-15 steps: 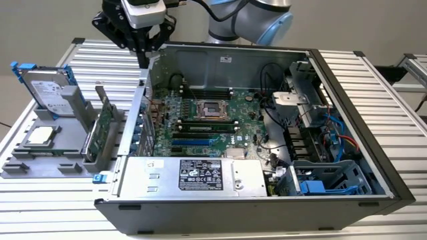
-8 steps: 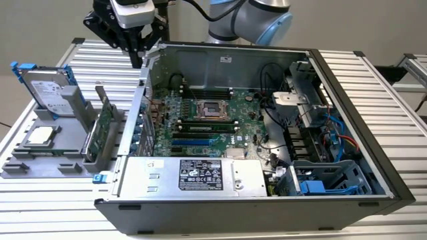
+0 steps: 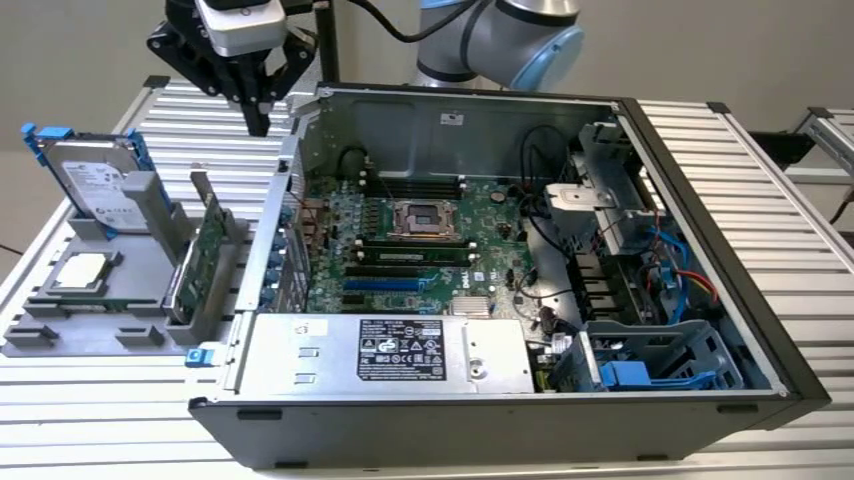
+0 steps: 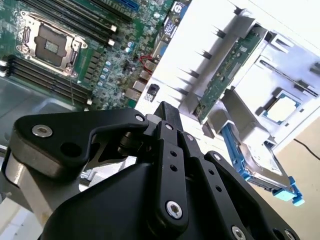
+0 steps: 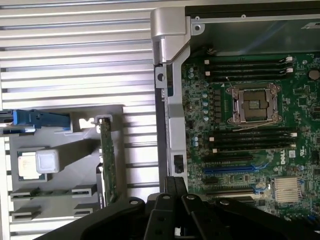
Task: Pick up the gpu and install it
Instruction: 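Reach for the gpu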
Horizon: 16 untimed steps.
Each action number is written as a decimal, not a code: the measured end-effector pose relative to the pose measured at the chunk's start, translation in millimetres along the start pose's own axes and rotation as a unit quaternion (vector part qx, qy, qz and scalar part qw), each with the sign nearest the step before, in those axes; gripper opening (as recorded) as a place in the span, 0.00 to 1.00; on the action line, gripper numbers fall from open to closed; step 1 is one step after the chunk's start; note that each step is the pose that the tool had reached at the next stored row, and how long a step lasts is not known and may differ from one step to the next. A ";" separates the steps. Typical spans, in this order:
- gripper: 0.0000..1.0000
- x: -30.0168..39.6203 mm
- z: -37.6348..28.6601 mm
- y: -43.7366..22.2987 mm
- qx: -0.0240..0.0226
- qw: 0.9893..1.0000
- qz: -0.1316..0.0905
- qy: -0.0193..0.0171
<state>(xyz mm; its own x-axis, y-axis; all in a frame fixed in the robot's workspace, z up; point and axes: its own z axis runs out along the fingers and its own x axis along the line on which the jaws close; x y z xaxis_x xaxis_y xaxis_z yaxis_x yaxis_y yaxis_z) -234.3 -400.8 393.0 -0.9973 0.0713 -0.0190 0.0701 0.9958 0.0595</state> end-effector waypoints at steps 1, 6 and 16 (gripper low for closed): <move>0.00 1.7 -0.1 -0.2 0.000 1.000 0.000 0.000; 0.00 10.0 -0.2 -0.9 -0.001 1.000 0.000 0.000; 0.00 25.3 -0.6 -2.2 -0.002 1.000 0.000 0.000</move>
<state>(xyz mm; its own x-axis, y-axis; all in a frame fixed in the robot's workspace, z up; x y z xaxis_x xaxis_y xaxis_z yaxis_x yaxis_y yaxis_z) -259.7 -401.2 393.1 -0.9973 0.0714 -0.0187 0.0701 0.9955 0.0644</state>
